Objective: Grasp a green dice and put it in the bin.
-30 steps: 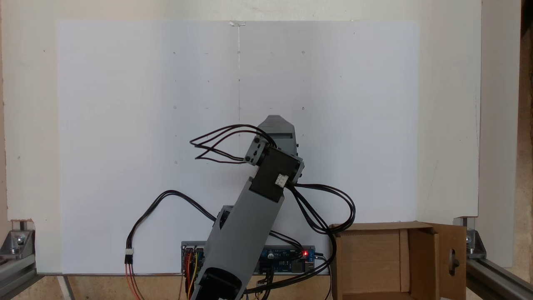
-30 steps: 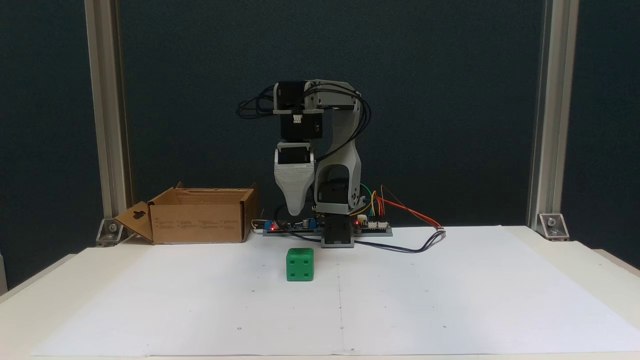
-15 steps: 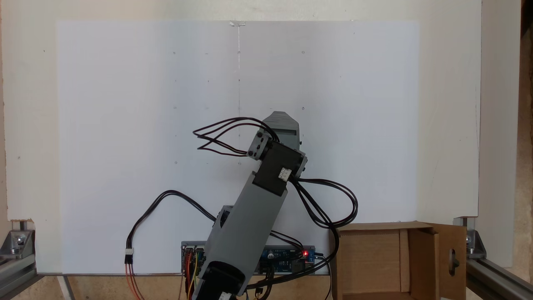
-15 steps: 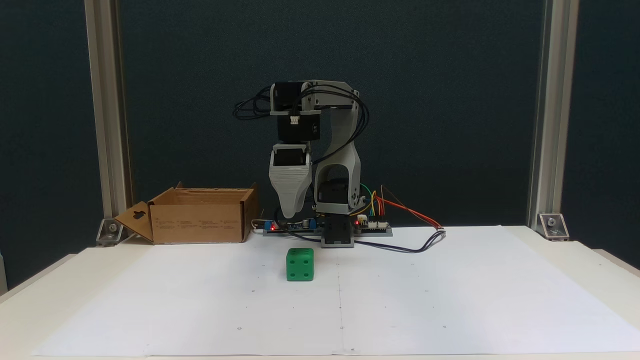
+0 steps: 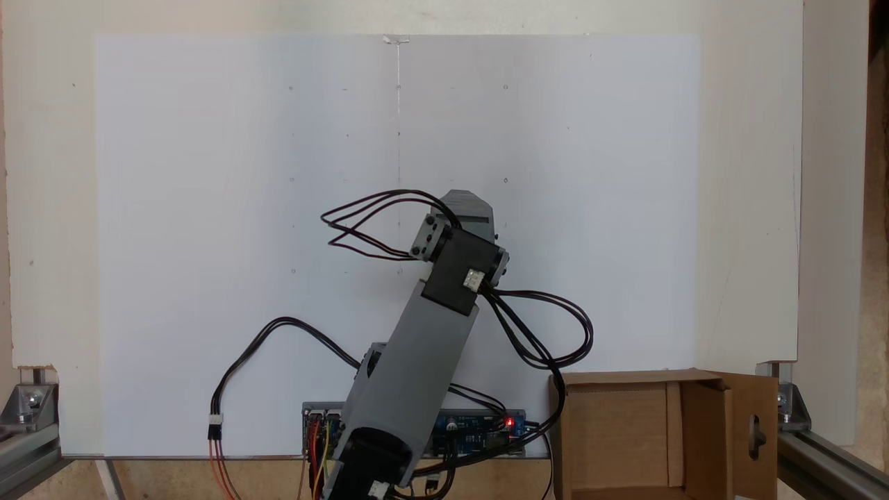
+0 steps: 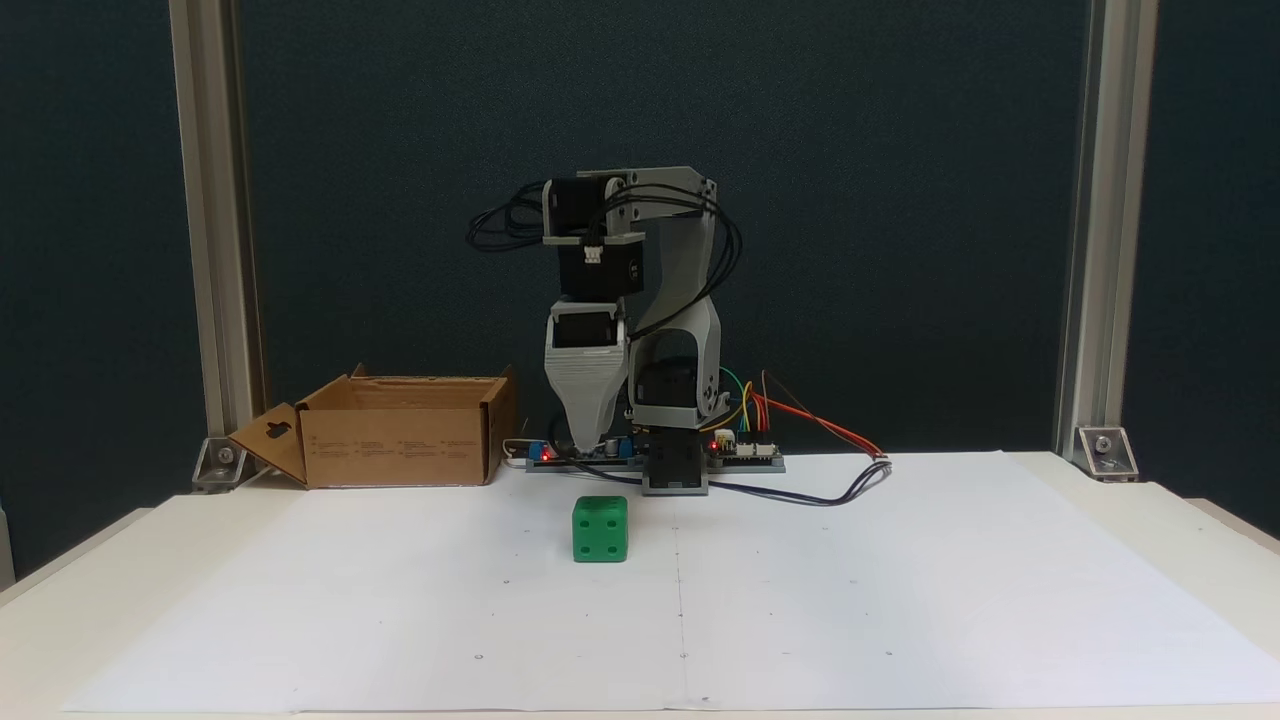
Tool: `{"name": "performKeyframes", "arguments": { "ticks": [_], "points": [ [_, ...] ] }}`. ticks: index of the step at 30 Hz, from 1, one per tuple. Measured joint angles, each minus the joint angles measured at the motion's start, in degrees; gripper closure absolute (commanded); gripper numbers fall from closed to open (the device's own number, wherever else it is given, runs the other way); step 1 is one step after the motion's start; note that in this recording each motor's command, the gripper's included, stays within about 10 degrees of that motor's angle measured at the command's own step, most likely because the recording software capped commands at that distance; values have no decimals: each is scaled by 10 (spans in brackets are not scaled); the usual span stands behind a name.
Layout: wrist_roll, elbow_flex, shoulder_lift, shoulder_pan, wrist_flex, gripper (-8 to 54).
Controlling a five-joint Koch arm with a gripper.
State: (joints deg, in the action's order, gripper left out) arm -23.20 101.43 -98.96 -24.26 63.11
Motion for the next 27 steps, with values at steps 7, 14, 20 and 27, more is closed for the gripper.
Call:
{"name": "performKeyframes", "arguments": {
  "ticks": [7,14,20,27],
  "points": [
    [4,31,13,5,-38,-1],
    [4,58,30,6,-80,-1],
    [4,88,43,6,-112,0],
    [11,91,46,6,-127,-2]
  ]
}}
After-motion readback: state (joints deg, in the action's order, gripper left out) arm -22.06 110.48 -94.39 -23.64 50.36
